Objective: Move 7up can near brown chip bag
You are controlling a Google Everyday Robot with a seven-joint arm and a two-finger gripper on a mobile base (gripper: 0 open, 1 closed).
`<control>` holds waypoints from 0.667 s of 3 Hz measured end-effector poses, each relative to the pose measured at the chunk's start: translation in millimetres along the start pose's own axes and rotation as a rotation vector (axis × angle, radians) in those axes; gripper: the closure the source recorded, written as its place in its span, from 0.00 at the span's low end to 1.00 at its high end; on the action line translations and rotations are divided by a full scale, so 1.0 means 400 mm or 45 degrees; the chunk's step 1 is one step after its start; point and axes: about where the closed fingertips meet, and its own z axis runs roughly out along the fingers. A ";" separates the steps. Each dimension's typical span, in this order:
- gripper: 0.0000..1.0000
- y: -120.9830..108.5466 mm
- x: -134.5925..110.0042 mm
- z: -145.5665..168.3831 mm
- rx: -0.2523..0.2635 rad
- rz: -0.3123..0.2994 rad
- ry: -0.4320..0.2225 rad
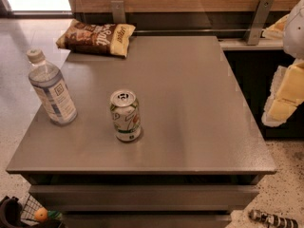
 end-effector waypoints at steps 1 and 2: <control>0.00 0.000 0.000 0.000 0.000 0.000 0.000; 0.00 0.007 -0.011 0.018 -0.016 0.003 -0.058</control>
Offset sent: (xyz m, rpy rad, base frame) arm 0.0029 0.0146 -0.0222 0.1237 0.0177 0.0371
